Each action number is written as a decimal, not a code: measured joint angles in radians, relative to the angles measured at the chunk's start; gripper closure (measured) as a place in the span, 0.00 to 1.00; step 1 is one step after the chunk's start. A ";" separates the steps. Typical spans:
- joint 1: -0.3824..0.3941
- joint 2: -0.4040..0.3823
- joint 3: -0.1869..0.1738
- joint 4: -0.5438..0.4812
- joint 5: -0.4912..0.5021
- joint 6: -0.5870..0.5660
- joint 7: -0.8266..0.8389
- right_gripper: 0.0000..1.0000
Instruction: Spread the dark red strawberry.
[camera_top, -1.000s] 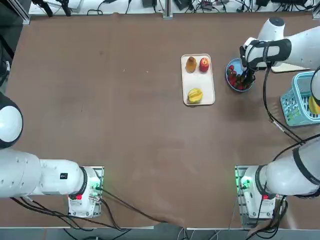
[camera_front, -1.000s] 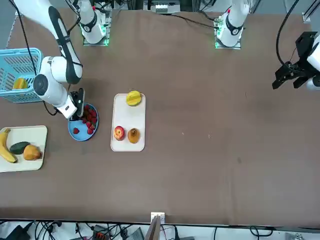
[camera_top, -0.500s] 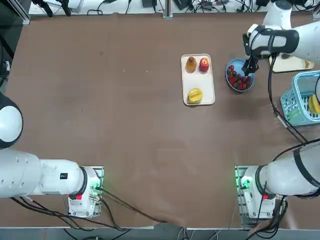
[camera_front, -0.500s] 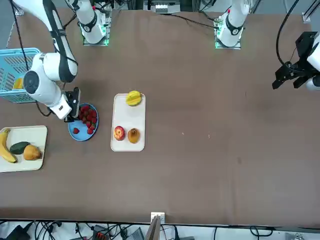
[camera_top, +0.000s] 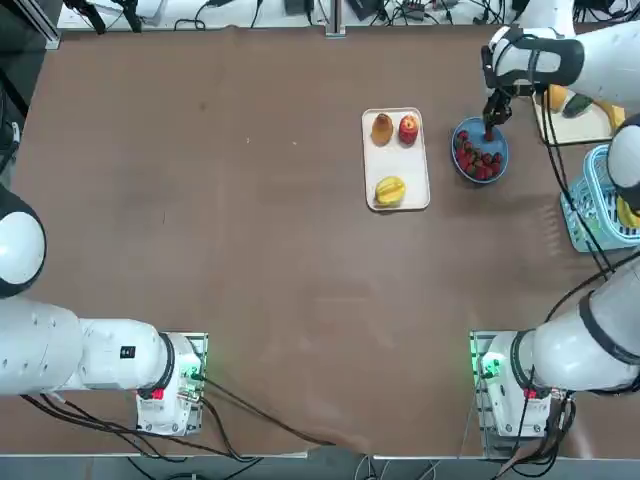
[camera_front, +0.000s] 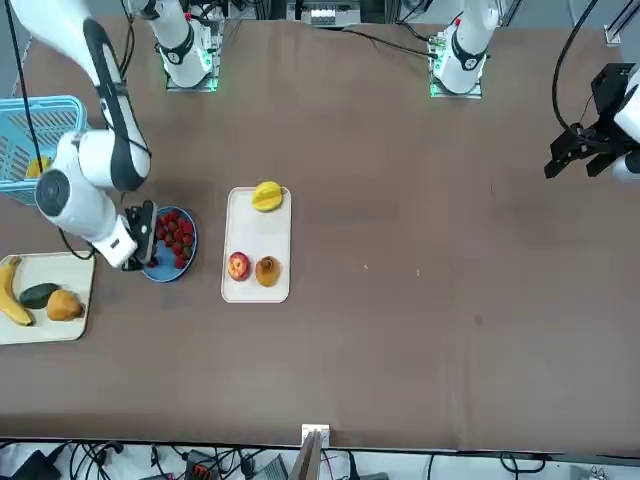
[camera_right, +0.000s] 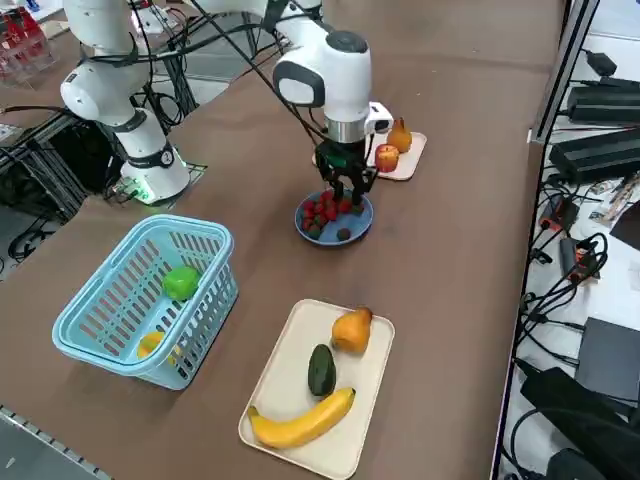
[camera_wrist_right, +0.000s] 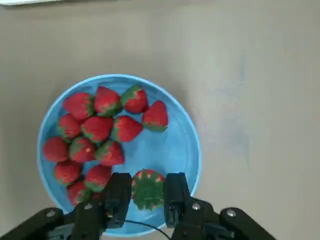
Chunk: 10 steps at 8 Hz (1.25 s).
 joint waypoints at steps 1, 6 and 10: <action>0.002 0.042 0.003 0.032 0.000 0.003 0.016 0.61; 0.000 0.083 0.003 0.067 0.001 0.004 0.075 0.10; -0.002 0.010 -0.001 0.200 0.003 -0.218 0.391 0.01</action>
